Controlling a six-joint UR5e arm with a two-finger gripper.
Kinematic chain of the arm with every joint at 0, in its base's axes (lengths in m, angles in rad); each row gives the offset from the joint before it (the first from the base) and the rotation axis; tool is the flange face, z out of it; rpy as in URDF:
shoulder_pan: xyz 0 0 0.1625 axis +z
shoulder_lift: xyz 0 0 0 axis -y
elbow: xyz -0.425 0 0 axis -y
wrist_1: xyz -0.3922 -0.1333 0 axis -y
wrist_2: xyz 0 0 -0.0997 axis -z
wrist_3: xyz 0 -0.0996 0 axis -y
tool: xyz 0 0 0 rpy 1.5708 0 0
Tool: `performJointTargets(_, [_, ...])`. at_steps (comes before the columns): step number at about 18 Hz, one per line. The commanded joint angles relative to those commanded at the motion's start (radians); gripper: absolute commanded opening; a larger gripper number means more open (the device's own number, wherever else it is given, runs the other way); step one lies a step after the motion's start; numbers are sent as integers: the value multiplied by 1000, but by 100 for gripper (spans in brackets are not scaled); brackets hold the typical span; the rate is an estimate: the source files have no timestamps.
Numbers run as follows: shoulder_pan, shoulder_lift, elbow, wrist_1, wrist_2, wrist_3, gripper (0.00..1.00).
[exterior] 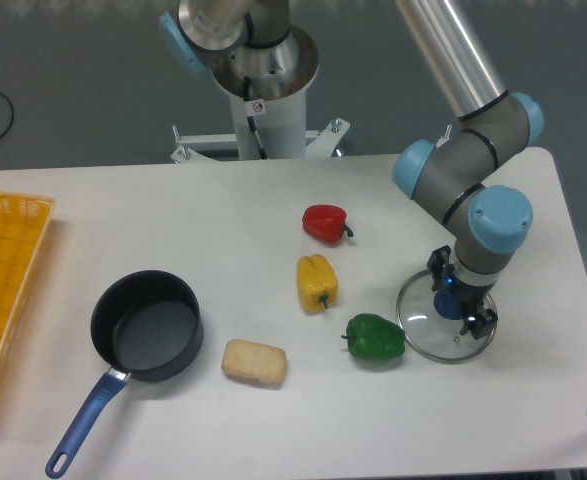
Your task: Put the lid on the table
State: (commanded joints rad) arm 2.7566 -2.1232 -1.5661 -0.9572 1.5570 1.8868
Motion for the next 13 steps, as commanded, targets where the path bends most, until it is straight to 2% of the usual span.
performJointTargets(5, [-3,103,-64,-5,3,2,100])
performJointTargets(8, [-23,141,-71,-12,3,3,100])
performJointTargets(13, [-84,184,-54,-112,43,64,100])
